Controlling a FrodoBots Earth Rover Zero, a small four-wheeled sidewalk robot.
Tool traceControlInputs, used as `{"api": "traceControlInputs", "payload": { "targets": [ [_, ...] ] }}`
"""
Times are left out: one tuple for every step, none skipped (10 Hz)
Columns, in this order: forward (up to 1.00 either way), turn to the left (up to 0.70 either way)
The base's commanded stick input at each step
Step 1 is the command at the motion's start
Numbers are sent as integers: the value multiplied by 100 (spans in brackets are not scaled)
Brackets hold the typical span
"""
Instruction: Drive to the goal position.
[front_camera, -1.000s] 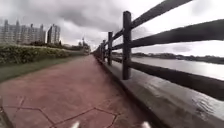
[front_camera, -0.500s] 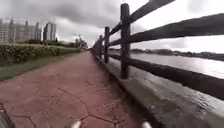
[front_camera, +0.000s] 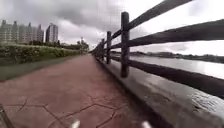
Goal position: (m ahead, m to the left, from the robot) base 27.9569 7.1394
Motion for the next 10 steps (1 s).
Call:
{"api": "traceControlInputs", "payload": {
  "targets": [
    [0, 0],
    [0, 0],
    [0, 0],
    [0, 9],
    [0, 50],
    [0, 50],
    [0, 50],
    [0, 50],
    [0, 50],
    [0, 50]
  ]
}}
